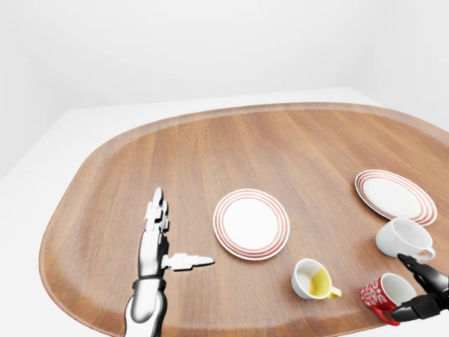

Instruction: Put the red mug on the left plate.

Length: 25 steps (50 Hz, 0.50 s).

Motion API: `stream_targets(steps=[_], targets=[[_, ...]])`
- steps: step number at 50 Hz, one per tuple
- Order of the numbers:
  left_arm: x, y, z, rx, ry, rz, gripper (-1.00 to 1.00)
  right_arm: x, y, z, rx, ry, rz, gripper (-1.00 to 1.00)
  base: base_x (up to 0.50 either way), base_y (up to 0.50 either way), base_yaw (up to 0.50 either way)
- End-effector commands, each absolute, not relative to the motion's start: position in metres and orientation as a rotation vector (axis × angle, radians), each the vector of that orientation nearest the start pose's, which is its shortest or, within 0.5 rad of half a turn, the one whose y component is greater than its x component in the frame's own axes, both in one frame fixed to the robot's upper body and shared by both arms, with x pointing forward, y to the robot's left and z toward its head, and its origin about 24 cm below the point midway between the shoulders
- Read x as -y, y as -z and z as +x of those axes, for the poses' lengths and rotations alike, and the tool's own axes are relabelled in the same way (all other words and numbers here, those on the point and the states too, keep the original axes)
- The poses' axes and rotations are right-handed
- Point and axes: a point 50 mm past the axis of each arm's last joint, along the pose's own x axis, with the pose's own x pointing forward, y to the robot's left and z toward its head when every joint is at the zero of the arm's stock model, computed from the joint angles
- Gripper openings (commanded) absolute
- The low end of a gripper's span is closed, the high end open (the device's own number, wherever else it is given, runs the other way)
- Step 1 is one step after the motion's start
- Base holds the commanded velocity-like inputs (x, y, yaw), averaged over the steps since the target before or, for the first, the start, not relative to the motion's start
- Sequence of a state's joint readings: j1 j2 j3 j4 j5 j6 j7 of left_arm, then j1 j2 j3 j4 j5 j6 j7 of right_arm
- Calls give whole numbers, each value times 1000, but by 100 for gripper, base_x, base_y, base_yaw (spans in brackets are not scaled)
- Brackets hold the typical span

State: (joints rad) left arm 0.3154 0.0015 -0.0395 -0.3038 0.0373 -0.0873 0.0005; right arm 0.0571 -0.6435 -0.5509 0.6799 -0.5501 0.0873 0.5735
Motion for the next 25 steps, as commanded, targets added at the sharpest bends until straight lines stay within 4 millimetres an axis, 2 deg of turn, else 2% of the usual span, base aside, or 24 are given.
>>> stream_targets(steps=[1,16,17,18,19,25], targets=[[-158,-54,193,87,-45,44,100,418,11,140,-1024,123,-628,100,0,0,0],[-157,-54,195,88,-43,46,100,418,18,139,-1046,140,-618,100,0,0,0],[-157,-54,194,88,-42,45,100,418,17,139,-1043,142,-619,95,0,0,0],[-157,-54,194,87,-43,46,100,419,16,140,-1037,146,-619,-35,0,0,0],[-157,-54,194,87,-44,45,100,419,15,140,-1033,143,-622,-100,0,0,0],[-157,-54,194,87,-43,46,100,418,13,139,-1027,137,-631,-100,0,0,0]])
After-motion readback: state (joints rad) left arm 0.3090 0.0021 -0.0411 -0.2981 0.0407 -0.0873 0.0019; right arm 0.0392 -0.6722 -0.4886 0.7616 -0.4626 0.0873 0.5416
